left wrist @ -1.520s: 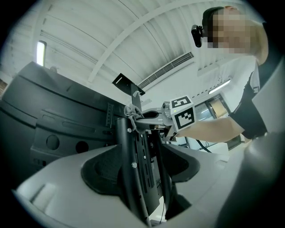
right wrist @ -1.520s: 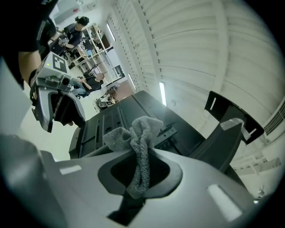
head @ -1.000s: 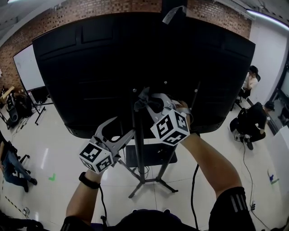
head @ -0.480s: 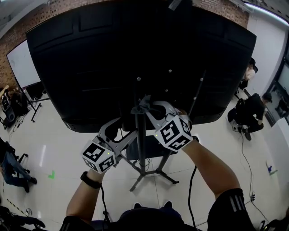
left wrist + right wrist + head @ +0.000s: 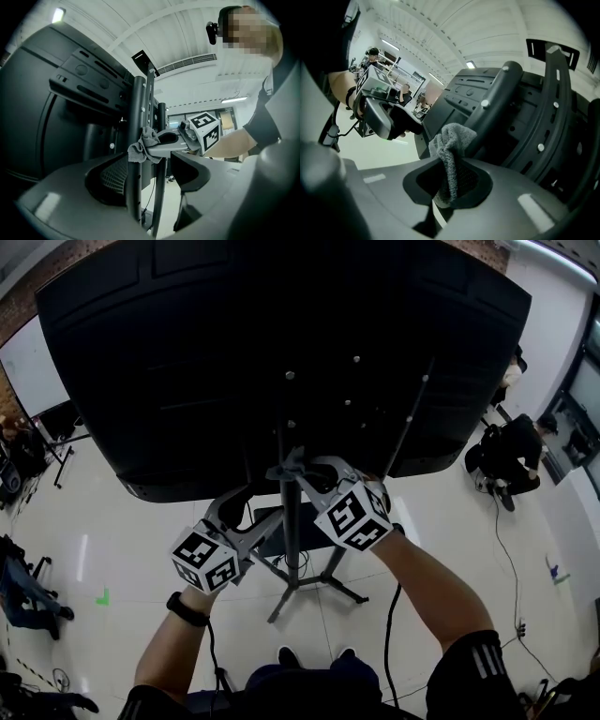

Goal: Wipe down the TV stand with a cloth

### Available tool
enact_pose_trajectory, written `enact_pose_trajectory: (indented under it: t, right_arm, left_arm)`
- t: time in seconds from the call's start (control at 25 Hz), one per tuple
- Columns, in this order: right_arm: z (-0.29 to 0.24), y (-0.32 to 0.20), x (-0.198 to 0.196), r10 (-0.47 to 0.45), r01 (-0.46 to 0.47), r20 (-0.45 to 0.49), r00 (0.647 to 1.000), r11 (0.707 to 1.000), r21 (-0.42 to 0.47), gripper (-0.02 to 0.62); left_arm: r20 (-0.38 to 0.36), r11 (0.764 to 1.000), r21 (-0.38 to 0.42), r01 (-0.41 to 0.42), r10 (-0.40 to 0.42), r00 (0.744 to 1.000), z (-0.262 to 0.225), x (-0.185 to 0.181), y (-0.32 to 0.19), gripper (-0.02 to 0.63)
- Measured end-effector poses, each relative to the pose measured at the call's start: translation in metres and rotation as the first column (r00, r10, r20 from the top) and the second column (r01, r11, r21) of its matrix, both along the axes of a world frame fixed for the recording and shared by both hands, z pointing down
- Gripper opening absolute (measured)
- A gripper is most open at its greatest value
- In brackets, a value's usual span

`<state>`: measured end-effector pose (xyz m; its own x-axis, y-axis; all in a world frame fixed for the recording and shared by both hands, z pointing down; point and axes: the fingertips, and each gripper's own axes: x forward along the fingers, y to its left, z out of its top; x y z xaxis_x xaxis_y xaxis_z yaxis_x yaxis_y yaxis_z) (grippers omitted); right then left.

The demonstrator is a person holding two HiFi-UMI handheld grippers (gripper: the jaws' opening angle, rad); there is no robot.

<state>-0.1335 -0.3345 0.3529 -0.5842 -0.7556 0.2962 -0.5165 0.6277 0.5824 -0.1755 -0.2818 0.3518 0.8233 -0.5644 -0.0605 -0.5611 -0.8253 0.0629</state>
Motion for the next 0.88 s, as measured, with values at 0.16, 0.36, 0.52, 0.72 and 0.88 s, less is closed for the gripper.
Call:
enact_pose_trajectory:
  t: [0.16, 0.36, 0.52, 0.72, 0.88]
  right_arm:
    - [0.024, 0.003, 0.001, -0.024, 0.025, 0.006, 1.0, 0.998, -0.063, 0.032]
    - [0.055, 0.005, 0.004, -0.061, 0.061, -0.002, 0.998, 0.99, -0.125, 0.032]
    - [0.089, 0.005, 0.002, -0.089, 0.085, -0.013, 0.996, 0.981, -0.173, 0.032]
    - [0.134, 0.007, 0.003, -0.108, 0.101, -0.024, 0.994, 0.971, -0.215, 0.032]
    - [0.168, 0.007, 0.002, -0.112, 0.101, -0.032, 0.993, 0.965, -0.24, 0.032]
  left_arm:
    - [-0.002, 0.999, -0.031, 0.025, -0.025, 1.0, 0.016, 0.002, 0.0, 0.308]
    - [-0.013, 0.994, -0.083, 0.065, -0.067, 0.998, 0.047, 0.004, -0.004, 0.308]
    - [0.004, 0.988, -0.13, 0.085, -0.085, 0.996, 0.078, 0.009, -0.004, 0.308]
    - [0.017, 0.979, -0.178, 0.1, -0.099, 0.995, 0.113, 0.018, 0.0, 0.308]
    - [0.02, 0.974, -0.202, 0.106, -0.104, 0.994, 0.138, 0.023, -0.002, 0.308]
